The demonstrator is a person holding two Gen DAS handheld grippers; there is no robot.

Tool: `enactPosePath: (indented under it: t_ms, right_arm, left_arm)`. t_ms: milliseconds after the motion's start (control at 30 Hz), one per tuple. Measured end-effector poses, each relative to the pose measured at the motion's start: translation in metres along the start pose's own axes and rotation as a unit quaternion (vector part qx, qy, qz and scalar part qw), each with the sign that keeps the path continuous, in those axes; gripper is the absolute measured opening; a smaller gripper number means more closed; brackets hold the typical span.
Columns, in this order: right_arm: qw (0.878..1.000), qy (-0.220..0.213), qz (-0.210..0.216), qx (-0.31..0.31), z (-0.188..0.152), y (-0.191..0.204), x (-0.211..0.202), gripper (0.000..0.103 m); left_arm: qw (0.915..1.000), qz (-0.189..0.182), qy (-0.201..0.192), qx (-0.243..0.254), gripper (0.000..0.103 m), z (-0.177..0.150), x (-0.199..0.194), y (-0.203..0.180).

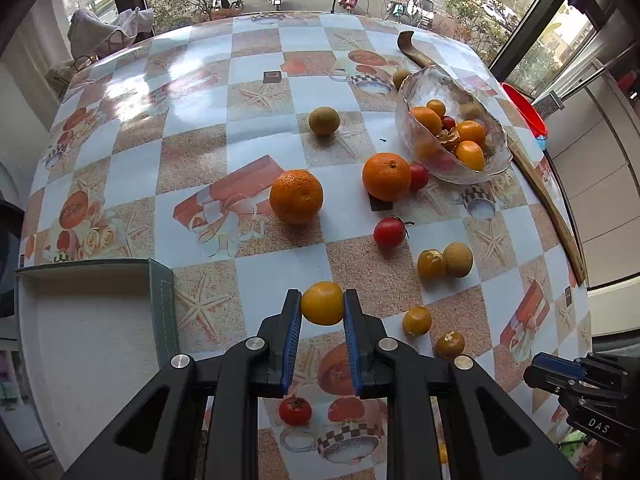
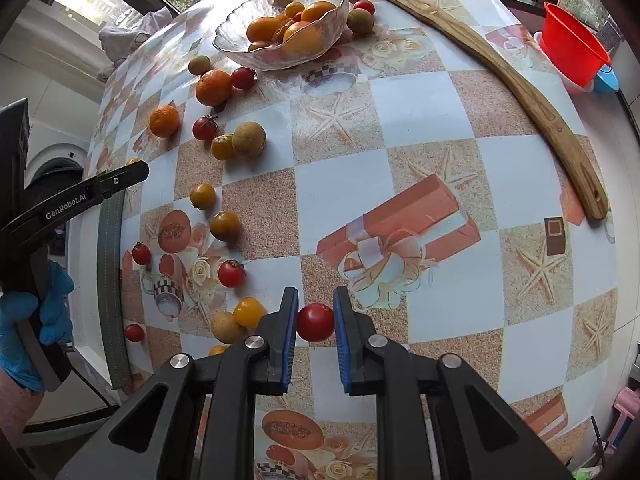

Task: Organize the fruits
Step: 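Carry both tomatoes over the white tray and open both tools to drop them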

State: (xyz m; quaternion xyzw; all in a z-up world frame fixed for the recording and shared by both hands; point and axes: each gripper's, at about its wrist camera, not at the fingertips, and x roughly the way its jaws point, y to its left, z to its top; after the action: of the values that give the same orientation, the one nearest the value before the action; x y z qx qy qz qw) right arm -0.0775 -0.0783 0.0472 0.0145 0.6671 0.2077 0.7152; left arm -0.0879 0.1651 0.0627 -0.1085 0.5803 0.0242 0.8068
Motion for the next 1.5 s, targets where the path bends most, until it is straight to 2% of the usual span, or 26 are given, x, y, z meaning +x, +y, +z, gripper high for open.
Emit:
enactPosePath:
  t_ms: [233,433,633,867,1033,1300,1367,1400,1433,1467,1500]
  right_arm:
    - [0.999,0.001,0.016,-0.029,0.005,0.036,-0.012,0.019]
    - [0.995,0.007,0.038,-0.091,0.022,0.105,-0.005,0.019]
    - [0.986,0.019,0.057,-0.153,0.039,0.189,0.020,0.019]
    - [0.978,0.045,0.065,-0.193,0.056,0.267,0.071,0.019]
    - [0.977,0.060,0.049,-0.198,0.064,0.294,0.106,0.019]
    - [0.974,0.078,0.014,-0.212,0.066,0.306,0.134,0.021]
    - [0.974,0.080,0.014,-0.212,0.067,0.306,0.136,0.021]
    - [0.974,0.081,0.015,-0.213,0.067,0.307,0.136,0.023]
    - [0.973,0.082,0.018,-0.213,0.067,0.308,0.136,0.030]
    - [0.973,0.080,0.020,-0.215,0.068,0.310,0.136,0.037]
    - [0.973,0.076,0.025,-0.216,0.068,0.311,0.133,0.049]
  left_arm:
    - [0.9990,0.009,-0.018,-0.040,0.022,-0.023,-0.036,0.033]
    - [0.9961,0.037,-0.030,-0.074,0.022,-0.048,-0.059,0.081]
    - [0.9899,0.075,-0.030,-0.117,0.022,-0.069,-0.065,0.137]
    - [0.9831,0.112,-0.006,-0.145,0.023,-0.089,-0.046,0.187]
    - [0.9816,0.127,0.003,-0.142,0.023,-0.094,-0.032,0.198]
    - [0.9814,0.139,0.026,-0.130,0.024,-0.101,-0.020,0.199]
    - [0.9800,0.149,0.025,-0.130,0.032,-0.102,-0.020,0.198]
    - [0.9791,0.155,0.023,-0.129,0.060,-0.102,-0.020,0.199]
    - [0.9784,0.159,0.016,-0.131,0.084,-0.103,-0.022,0.198]
    - [0.9777,0.164,0.004,-0.131,0.086,-0.103,-0.026,0.198]
    - [0.9778,0.165,0.000,-0.129,0.086,-0.104,-0.028,0.197]
